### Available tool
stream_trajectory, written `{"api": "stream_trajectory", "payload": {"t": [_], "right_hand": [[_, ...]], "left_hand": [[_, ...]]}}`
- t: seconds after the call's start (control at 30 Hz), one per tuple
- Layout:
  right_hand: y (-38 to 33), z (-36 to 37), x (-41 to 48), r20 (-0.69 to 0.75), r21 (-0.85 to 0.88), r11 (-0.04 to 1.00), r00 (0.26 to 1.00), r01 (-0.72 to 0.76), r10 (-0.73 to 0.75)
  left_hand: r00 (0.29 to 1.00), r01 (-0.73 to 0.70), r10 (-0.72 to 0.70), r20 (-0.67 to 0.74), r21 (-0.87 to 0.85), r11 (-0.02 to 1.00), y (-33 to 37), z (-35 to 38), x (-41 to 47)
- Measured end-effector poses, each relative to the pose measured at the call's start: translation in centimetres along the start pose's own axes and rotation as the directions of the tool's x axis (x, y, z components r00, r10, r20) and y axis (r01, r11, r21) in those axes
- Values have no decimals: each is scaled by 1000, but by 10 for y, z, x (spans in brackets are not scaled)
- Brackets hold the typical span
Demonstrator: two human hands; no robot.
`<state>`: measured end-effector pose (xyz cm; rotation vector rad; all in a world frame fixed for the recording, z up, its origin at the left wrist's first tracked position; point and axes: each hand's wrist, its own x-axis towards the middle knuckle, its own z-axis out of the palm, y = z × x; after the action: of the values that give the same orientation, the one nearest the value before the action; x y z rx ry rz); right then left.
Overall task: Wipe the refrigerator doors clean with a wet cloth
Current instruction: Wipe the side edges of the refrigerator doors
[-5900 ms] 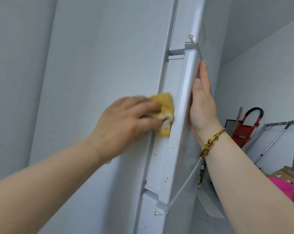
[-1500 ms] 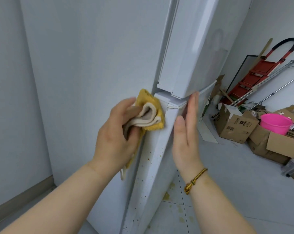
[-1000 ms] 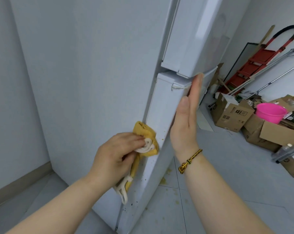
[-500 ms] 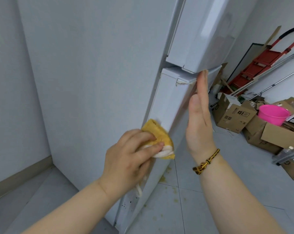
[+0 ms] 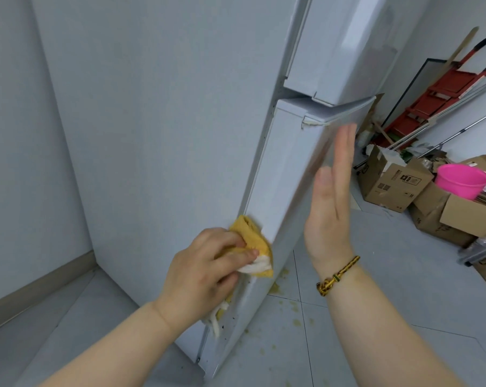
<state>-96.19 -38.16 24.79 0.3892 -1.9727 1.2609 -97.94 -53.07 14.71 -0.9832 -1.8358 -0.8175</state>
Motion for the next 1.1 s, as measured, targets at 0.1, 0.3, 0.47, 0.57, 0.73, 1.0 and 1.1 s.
{"api": "stream_trajectory", "payload": {"t": [0.1,0.3,0.47,0.57,0.73,1.0,1.1], "right_hand": [[11,4,-14,1,27,994,994,-106,106],[18,10,-16,17,8,994,993,-113,113],[24,15,-17,-7,-10,998,998,-66,66],[24,17,-17,-9,-12,998,998,-58,58],[24,12,-17,8,-9,997,997,-73,73],[19,1,-16,41,107,984,989,-144,140],[15,-3,-14,53,135,980,988,-148,142]], "left_hand": [[979,129,-133,-154,-36,991,-9,-8,24],[963,195,-192,-189,-3,981,-10,17,24],[953,299,-301,-17,-65,952,-5,32,-36],[949,314,-316,5,-125,941,-6,19,-22],[931,307,-347,-119,-265,914,0,7,45],[980,177,-183,-73,-84,981,4,-13,38],[967,29,-30,-252,-6,1000,20,-21,83]]}}
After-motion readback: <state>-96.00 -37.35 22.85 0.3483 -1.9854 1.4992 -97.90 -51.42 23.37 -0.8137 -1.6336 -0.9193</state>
